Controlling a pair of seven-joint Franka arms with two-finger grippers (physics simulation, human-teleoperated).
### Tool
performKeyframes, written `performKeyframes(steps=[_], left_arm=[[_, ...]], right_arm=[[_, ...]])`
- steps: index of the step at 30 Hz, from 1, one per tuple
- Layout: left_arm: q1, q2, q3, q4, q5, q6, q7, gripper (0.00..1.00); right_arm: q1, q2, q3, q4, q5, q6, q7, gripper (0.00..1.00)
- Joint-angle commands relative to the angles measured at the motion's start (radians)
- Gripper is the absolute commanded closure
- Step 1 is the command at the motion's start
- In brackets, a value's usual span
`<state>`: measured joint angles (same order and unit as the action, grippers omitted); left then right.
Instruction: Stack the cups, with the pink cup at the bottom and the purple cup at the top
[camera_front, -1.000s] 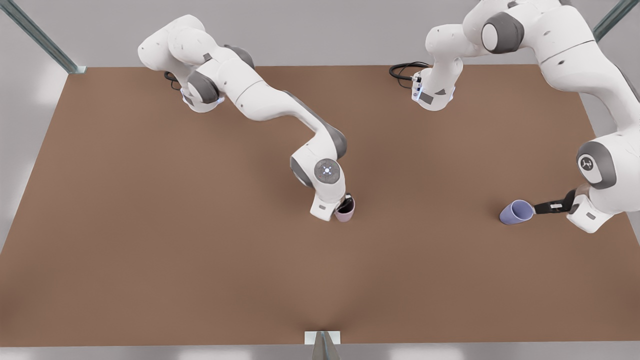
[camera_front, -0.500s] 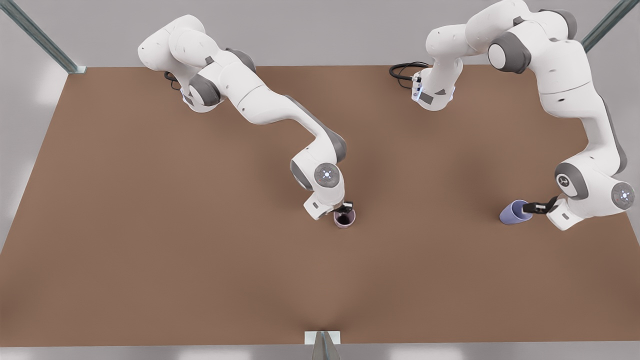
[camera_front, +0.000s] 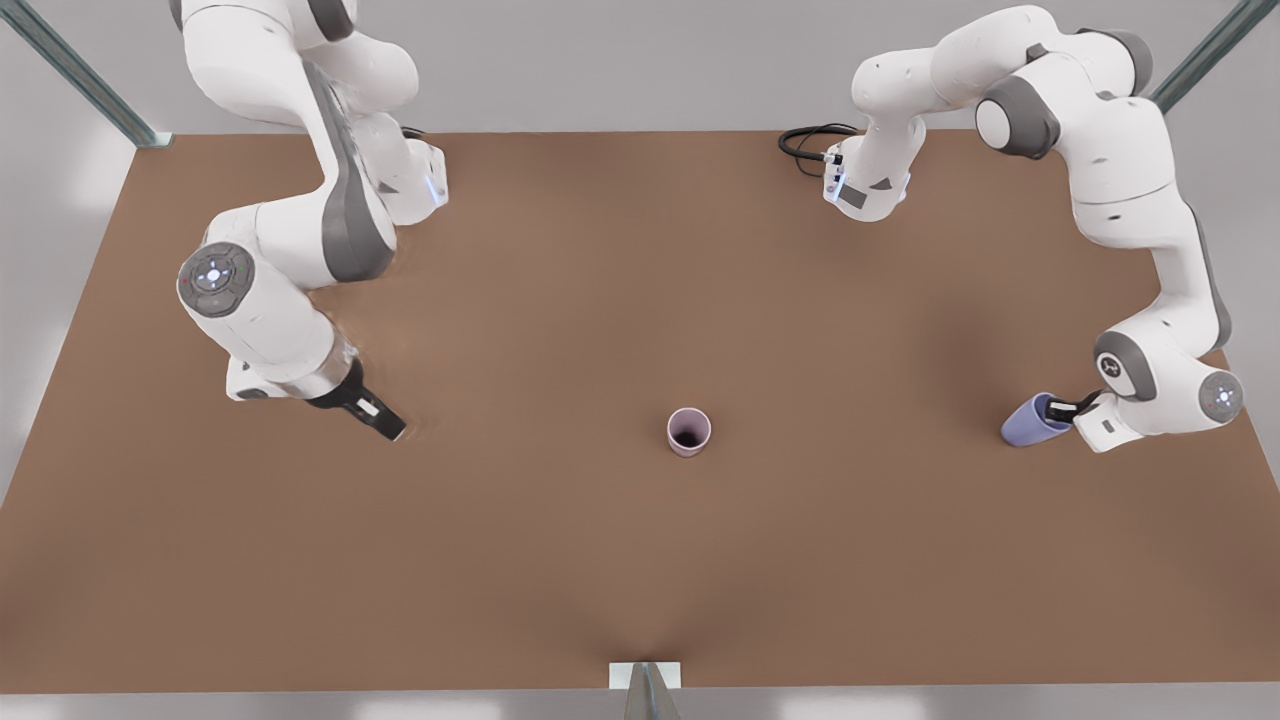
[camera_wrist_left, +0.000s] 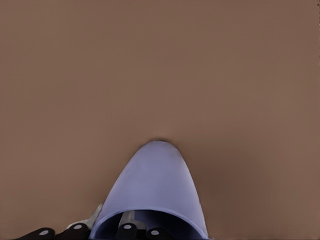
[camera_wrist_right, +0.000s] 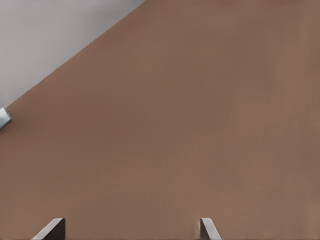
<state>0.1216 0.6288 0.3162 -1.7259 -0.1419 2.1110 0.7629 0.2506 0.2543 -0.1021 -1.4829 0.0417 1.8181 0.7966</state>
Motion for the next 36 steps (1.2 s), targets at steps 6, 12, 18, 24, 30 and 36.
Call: performKeyframes(steps=[6,12,18,24,30,36], left_arm=[[-0.014,-0.015,-0.009,0.011,-0.004,-0.005,0.128,0.79],[-0.158,-0.084,-0.025,0.147,-0.007,-0.232,-0.143,0.79],[-0.304,-0.1,-0.235,0.364,-0.064,-0.502,-0.797,0.79],[-0.364,-0.078,-0.381,0.436,-0.061,-0.525,-1.105,0.79],[-0.476,-0.012,-0.428,0.525,-0.065,-0.463,-1.34,0.79],[-0.516,0.032,-0.433,0.526,-0.065,-0.362,-1.423,0.79]], right_arm=[[-0.183,-0.052,-0.027,0.121,-0.04,-0.286,-0.976,0.0],[-0.197,-0.053,-0.028,0.144,-0.048,-0.318,-0.972,0.0],[-0.2,-0.059,-0.028,0.207,-0.042,-0.332,-0.964,0.0],[-0.203,-0.052,-0.028,0.207,-0.036,-0.33,-0.964,0.0],[-0.203,-0.049,-0.028,0.205,-0.031,-0.321,-0.965,0.0],[-0.201,-0.041,-0.028,0.207,-0.031,-0.321,-0.965,0.0]])
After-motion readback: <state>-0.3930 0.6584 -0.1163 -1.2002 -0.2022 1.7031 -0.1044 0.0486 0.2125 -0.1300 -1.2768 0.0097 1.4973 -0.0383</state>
